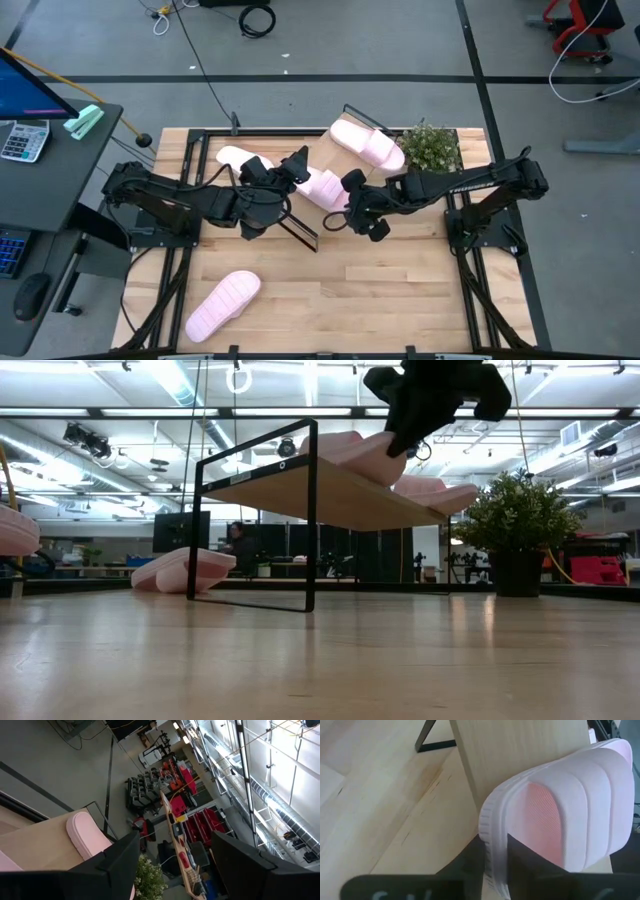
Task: Pick and place slides into the shelf
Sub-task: Put the top right pink slide on the shelf
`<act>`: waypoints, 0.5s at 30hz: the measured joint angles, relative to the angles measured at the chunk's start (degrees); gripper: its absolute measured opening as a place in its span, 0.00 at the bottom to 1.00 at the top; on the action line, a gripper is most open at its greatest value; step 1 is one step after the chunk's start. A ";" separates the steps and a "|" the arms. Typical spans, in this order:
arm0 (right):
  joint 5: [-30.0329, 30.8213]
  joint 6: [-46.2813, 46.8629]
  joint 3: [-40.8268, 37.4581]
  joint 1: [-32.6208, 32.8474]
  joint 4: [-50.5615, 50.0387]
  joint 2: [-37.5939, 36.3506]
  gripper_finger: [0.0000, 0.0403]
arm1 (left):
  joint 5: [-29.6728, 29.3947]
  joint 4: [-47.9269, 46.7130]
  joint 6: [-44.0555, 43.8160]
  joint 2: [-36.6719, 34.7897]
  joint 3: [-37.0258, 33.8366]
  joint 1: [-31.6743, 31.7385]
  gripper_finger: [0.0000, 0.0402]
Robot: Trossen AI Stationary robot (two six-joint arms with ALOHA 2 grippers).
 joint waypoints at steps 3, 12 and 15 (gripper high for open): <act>-0.04 -0.03 0.00 -0.49 -0.17 0.00 0.22 | 0.00 -0.04 0.01 0.00 0.00 0.00 0.63; 1.16 1.48 0.00 -3.06 -0.19 0.00 0.24 | 0.00 -0.18 0.00 0.00 0.00 0.00 0.62; 1.10 1.48 0.00 -3.04 -0.19 0.00 0.23 | 0.00 -0.22 -0.01 0.00 0.00 0.00 0.62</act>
